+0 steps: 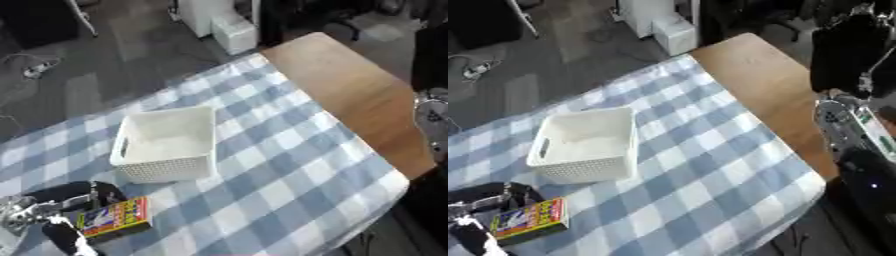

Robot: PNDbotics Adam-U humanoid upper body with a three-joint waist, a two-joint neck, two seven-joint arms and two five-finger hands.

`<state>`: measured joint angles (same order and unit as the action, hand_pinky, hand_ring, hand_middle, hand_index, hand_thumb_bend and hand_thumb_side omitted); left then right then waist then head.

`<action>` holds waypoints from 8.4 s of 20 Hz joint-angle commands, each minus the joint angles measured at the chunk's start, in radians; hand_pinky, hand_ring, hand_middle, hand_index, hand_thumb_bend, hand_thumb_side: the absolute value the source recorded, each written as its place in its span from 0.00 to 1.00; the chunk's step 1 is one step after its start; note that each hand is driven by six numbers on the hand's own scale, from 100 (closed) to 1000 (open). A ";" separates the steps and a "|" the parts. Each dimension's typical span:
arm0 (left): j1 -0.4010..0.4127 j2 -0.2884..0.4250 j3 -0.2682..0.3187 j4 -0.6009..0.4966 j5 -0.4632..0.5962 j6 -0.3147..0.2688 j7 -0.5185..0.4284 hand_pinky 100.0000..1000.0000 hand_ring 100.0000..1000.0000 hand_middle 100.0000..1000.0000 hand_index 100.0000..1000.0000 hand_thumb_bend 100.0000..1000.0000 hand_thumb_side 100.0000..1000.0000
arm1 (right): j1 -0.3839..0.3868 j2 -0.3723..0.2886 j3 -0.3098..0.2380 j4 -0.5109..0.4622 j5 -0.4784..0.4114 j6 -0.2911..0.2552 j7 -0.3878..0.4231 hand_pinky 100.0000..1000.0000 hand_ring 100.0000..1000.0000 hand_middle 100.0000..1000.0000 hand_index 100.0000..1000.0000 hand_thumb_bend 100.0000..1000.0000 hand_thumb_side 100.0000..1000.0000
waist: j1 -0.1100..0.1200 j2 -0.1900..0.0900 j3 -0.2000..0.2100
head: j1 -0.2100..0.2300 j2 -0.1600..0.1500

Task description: Pick up objects on the table and place them in the box.

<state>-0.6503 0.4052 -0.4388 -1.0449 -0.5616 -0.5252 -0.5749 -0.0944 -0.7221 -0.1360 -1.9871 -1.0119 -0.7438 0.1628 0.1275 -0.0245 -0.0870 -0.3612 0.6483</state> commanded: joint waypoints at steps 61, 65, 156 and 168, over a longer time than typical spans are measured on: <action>0.024 0.028 -0.023 -0.130 -0.462 -0.086 0.052 0.00 0.28 0.33 0.38 0.32 0.43 | -0.020 -0.035 -0.017 -0.013 -0.001 0.008 -0.014 0.36 0.29 0.33 0.55 0.00 1.00 | -0.003 -0.013 -0.003 | -0.008 -0.004; 0.026 0.027 -0.025 -0.126 -0.464 -0.093 0.096 0.00 0.12 0.16 0.26 0.16 0.49 | -0.020 -0.036 -0.017 -0.013 -0.001 0.009 -0.014 0.36 0.28 0.33 0.55 0.00 1.00 | -0.003 -0.013 -0.004 | -0.009 -0.006; -0.077 -0.075 0.246 -0.316 -0.421 0.168 0.821 0.64 0.55 0.71 0.61 0.57 0.66 | -0.081 -0.035 -0.045 -0.013 -0.066 0.088 -0.067 0.36 0.28 0.33 0.55 0.00 1.00 | -0.006 -0.015 -0.022 | -0.125 -0.418; 0.185 -0.216 0.241 -0.784 -0.102 0.223 0.772 0.33 0.33 0.55 0.57 0.54 0.62 | 0.103 0.054 0.040 -0.013 0.040 -0.146 0.197 0.32 0.27 0.31 0.52 0.00 1.00 | -0.076 0.010 0.140 | -0.258 -0.631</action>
<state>-0.4461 0.1999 -0.1963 -1.7933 -0.6895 -0.3057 0.2088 0.0108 -0.6618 -0.1029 -1.9871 -0.9733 -0.8261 0.2897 0.0570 -0.0087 0.0583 -0.6270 0.0378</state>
